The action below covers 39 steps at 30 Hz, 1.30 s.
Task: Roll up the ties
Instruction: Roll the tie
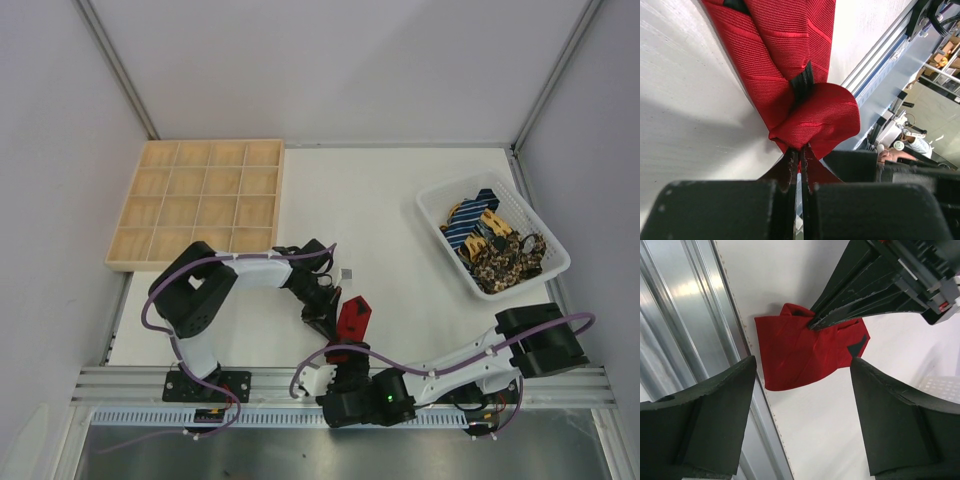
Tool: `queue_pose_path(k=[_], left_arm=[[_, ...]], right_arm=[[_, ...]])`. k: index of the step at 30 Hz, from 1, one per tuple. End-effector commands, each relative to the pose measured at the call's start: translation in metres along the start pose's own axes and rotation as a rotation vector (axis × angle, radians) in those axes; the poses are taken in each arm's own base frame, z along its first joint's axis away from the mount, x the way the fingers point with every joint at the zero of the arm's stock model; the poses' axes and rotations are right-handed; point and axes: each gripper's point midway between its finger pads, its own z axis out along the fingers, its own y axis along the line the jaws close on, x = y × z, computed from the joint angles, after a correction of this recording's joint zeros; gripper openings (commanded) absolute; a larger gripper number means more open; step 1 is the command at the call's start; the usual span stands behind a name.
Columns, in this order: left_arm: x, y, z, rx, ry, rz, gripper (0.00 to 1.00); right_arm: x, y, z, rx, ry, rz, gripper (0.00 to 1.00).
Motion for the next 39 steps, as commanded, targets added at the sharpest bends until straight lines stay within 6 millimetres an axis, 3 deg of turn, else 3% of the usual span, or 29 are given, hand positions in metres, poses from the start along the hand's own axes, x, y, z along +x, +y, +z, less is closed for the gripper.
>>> queue_pose_path(k=[1, 14, 22, 33, 35, 39], left_arm=[[-0.004, -0.005, -0.004, 0.015, 0.001, 0.010, 0.00], [-0.001, -0.006, -0.004, 0.030, 0.009, 0.002, 0.00], [0.001, -0.005, -0.003, 0.030, 0.017, -0.004, 0.00], [-0.002, -0.005, -0.007, 0.033, 0.014, -0.007, 0.01], [-0.003, -0.005, -0.007, 0.030, 0.017, -0.003, 0.01], [-0.006, -0.008, -0.009, 0.031, 0.019, 0.005, 0.00]], right_arm=[[0.004, 0.003, 0.005, 0.004, 0.001, 0.027, 0.80], [0.012, 0.006, 0.024, 0.015, 0.026, 0.005, 0.74], [0.026, -0.008, 0.037, 0.071, 0.085, -0.009, 0.67], [0.032, 0.002, 0.049, 0.063, 0.128, -0.046, 0.70], [0.031, 0.002, 0.049, 0.067, 0.130, -0.046, 0.68], [0.024, 0.004, 0.050, 0.069, 0.125, -0.015, 0.56]])
